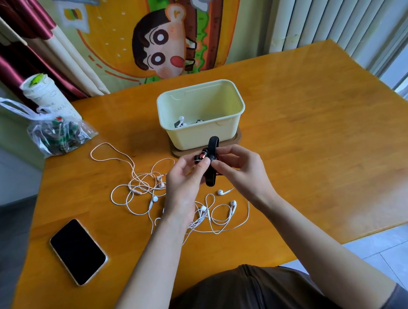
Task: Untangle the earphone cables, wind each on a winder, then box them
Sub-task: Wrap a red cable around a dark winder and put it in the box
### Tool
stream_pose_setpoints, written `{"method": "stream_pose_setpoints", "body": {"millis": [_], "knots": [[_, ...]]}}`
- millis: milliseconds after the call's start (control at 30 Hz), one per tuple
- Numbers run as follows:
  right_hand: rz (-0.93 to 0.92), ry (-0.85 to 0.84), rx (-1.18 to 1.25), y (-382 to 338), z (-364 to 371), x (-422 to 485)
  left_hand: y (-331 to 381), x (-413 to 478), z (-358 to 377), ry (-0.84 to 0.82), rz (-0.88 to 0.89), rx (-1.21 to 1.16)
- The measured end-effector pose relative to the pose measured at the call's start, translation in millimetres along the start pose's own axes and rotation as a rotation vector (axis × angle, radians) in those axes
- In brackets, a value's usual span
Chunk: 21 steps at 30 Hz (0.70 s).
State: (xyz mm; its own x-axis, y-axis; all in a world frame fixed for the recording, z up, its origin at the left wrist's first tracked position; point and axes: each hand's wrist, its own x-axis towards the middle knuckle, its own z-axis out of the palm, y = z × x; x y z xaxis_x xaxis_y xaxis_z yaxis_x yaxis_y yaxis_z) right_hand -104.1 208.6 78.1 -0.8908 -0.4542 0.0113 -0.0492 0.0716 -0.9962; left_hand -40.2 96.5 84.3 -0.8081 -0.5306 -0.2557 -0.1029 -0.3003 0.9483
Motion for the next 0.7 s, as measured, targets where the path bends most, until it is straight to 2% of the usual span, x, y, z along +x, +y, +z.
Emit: {"method": "stream_pose_setpoints", "body": {"millis": [400, 700], "knots": [[-0.018, -0.05, -0.065, -6.2, 2.4, -0.5, 3.0, -1.6, 0.7, 0.052, -0.042, -0.081], [-0.027, 0.003, -0.036, -6.7, 1.5, 3.1, 6.3, -6.2, 5.6, 0.017, -0.036, -0.148]]}}
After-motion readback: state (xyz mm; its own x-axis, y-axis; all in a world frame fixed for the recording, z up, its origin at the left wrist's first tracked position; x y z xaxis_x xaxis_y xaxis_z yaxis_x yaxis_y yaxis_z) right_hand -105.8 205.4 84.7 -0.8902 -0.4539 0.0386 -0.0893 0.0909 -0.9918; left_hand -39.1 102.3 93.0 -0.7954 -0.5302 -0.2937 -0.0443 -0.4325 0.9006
